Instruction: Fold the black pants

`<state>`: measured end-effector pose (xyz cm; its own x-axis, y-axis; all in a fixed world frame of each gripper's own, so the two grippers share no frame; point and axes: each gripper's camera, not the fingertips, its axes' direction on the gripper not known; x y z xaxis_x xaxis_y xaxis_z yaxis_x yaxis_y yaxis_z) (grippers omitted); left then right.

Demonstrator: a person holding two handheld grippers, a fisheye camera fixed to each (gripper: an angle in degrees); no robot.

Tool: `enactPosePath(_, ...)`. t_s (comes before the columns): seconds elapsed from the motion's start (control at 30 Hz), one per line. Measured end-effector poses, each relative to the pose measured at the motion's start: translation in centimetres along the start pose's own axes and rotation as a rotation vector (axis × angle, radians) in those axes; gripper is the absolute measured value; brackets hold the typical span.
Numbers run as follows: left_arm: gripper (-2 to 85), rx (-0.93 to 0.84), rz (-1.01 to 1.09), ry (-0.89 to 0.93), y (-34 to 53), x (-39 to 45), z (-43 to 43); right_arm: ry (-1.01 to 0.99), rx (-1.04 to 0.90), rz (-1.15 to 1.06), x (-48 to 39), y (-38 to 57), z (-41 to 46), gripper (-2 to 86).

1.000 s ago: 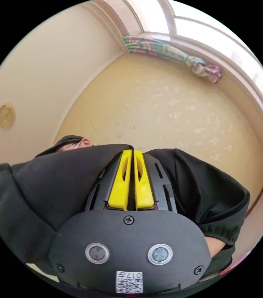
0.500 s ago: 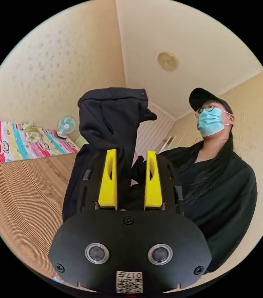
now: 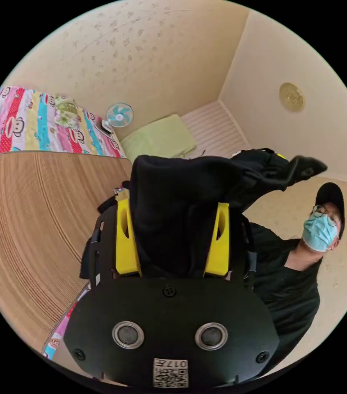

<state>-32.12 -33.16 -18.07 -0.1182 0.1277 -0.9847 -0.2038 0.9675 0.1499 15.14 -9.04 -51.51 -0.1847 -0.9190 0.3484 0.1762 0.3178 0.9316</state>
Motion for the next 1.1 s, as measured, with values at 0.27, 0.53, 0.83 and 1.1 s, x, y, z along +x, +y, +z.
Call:
enactPosePath(0.27, 4.0, 0.42, 0.575, -0.238, 3.1, 21.1, -3.7, 0.476, -0.107, -0.097, -10.8, -5.3, -3.5, 5.8)
enactPosePath(0.53, 4.0, 0.442, 0.906, -0.668, -4.5, 41.4, 2.5, 0.768, -0.03, 0.054, -8.1, -13.5, -3.0, 6.7)
enactPosePath(0.83, 8.1, 0.301, 0.251, -1.204, -31.1, 20.4, 0.6, 1.102, -0.371, 0.745, 37.8, -10.5, 4.7, 10.9)
enactPosePath(1.1, 11.1, 0.08, -0.289, -1.192, -12.5, -5.6, -3.3, 0.824, -0.699, 1.054, 43.5, 20.5, 14.1, 9.9)
